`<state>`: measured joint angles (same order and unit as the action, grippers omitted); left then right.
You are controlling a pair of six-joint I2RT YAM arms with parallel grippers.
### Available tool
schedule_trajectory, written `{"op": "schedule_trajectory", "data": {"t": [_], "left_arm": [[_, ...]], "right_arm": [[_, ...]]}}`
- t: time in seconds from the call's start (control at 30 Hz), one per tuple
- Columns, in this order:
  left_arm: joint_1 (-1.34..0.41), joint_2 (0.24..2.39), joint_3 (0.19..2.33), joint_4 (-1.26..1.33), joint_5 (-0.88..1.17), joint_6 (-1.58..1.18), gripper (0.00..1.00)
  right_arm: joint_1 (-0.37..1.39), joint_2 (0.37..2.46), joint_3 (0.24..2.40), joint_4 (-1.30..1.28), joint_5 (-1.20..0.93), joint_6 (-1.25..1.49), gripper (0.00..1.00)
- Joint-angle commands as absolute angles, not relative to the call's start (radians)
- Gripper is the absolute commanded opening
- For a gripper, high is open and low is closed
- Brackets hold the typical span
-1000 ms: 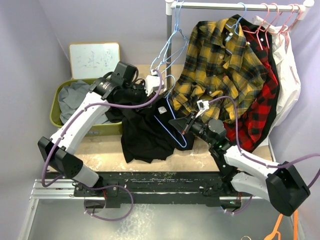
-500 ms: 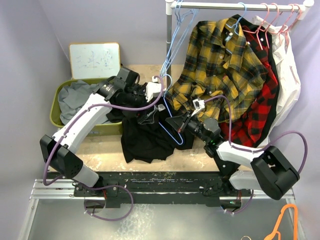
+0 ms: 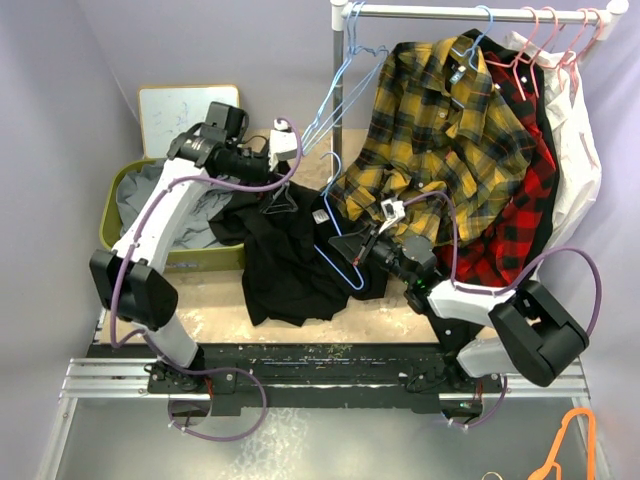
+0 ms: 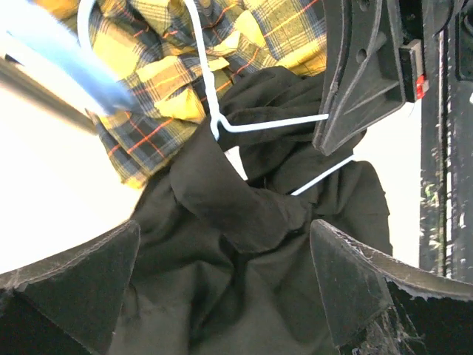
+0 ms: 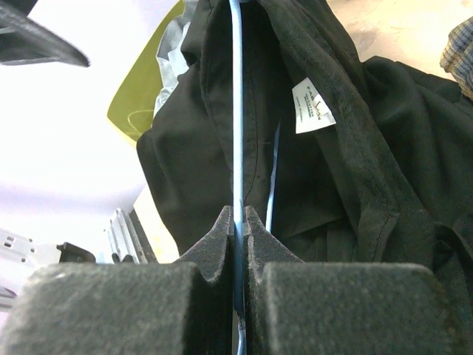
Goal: Place the shirt on the hanger
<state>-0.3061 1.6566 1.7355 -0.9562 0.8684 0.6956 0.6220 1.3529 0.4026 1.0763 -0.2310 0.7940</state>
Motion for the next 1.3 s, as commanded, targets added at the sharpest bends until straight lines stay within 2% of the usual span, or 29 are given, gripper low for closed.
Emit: {"op": "schedule_trajectory", "data": {"t": [0.0,0.03,0.1,0.2,0.3,0.43,0.57,1.27], "left_arm": [[-0.311,1.756,1.845,-1.022,0.956,0.973,0.99],[-0.312,1.783,1.867,-1.040,0.961,1.013,1.00],[-0.313,1.823,1.897,-1.065,0.971,1.083,0.94],[-0.312,1.871,1.923,-1.084,0.979,1.163,0.75],[-0.312,1.906,1.951,-1.118,0.980,1.224,0.60],[-0.312,1.951,2.007,-1.174,0.990,1.268,0.55],[-0.313,1.991,2.064,-1.246,1.038,1.291,0.41],[-0.351,2.090,2.130,-1.307,1.036,1.333,0.51]], "right_arm": [[0.624,1.353,0.408,1.157,-0.255,0.760,0.00],[0.624,1.355,0.409,1.158,-0.256,0.758,0.00],[0.623,1.365,0.412,1.158,-0.258,0.757,0.00],[0.624,1.377,0.416,1.160,-0.260,0.755,0.00],[0.624,1.388,0.425,1.159,-0.268,0.755,0.00],[0.624,1.397,0.432,1.160,-0.274,0.755,0.00],[0.623,1.401,0.432,1.160,-0.279,0.753,0.00],[0.624,1.387,0.452,1.125,-0.281,0.724,0.00]]}}
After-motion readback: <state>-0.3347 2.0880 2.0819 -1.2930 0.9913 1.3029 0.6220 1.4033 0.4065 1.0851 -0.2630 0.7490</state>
